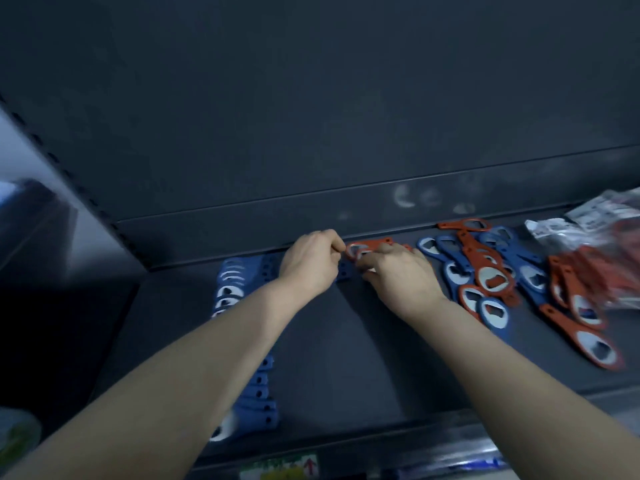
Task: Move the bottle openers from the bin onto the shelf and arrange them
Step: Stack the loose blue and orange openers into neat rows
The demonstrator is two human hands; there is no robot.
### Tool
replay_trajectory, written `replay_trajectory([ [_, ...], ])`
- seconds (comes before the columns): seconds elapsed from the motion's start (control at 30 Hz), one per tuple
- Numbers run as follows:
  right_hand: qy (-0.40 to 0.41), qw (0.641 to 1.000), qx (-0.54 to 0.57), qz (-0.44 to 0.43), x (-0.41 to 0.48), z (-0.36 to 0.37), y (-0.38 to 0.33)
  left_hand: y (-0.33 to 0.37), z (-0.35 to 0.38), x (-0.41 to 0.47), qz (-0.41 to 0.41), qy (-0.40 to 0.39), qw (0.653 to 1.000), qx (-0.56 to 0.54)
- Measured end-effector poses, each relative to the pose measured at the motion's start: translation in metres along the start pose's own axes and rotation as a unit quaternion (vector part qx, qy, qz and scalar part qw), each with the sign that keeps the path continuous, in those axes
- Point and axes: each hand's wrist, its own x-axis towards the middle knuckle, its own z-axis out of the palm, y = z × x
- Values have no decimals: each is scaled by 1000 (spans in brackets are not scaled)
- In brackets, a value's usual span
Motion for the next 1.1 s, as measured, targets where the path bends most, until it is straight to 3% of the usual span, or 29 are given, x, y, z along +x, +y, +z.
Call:
replay_trajectory([
  [0.17, 9, 996, -45, 77, -39, -26, 73, 72, 33, 9, 45, -46, 998, -16],
  [0.33, 11, 981, -33, 191, -80, -60, 138, 132, 66, 14, 80, -93, 992, 40],
  [0.43, -34, 971, -13, 235, -99, -75, 145, 154, 78, 14, 85, -86, 990, 72],
  [0.8, -159, 952, 82, 250, -104, -63, 149, 142, 83, 9, 36, -82, 990, 110],
  [0.97, -110, 959, 104, 238, -104, -58, 150, 152, 93, 6, 55, -108, 980, 155],
  [1.1, -72, 963, 144, 215, -98, -63, 153, 168, 98, 10, 0, -126, 982, 139],
])
